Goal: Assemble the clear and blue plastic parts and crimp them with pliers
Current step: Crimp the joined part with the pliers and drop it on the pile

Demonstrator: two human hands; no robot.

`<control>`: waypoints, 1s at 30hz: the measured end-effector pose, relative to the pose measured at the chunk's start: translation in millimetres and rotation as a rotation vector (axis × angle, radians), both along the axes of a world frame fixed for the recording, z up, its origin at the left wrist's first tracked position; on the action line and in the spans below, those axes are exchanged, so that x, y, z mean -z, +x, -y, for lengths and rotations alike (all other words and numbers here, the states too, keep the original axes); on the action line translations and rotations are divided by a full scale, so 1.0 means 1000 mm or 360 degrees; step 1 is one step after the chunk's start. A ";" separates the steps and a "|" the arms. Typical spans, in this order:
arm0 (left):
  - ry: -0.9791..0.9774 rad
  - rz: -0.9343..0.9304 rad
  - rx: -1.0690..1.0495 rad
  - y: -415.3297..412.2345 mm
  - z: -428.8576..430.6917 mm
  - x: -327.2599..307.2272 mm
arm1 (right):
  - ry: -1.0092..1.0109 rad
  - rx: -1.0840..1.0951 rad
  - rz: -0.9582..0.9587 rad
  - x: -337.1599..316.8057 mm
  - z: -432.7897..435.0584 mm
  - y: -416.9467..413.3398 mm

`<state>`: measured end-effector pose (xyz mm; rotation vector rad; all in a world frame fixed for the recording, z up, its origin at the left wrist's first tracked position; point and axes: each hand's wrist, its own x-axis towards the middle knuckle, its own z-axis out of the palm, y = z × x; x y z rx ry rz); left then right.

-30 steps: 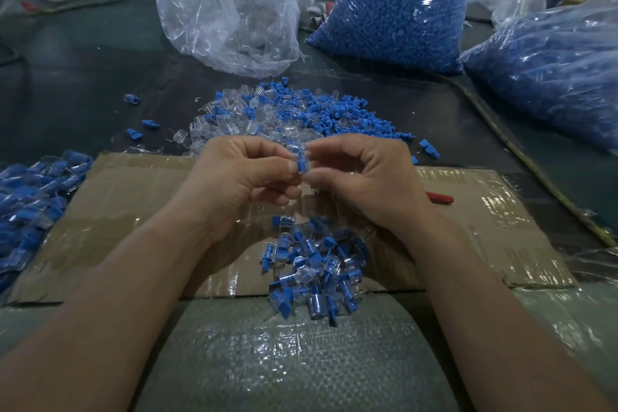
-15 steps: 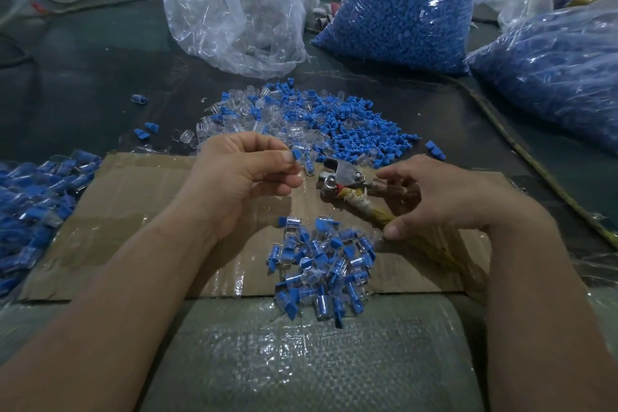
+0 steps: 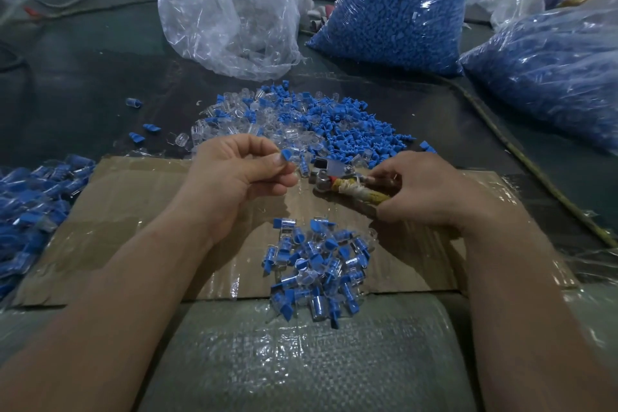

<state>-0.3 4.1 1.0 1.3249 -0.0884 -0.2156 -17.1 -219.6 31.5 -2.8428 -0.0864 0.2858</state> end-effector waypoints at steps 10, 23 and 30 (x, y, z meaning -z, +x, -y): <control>-0.0078 0.0059 -0.0156 0.002 0.000 -0.002 | 0.0094 0.0082 0.0565 0.010 -0.002 0.008; -0.0108 0.0309 -0.0241 -0.005 0.008 -0.003 | 0.0405 -0.0087 0.0631 0.018 -0.038 0.001; -0.0143 0.0280 -0.0270 -0.008 0.010 -0.002 | 0.0461 -0.0065 0.0573 0.017 -0.041 -0.001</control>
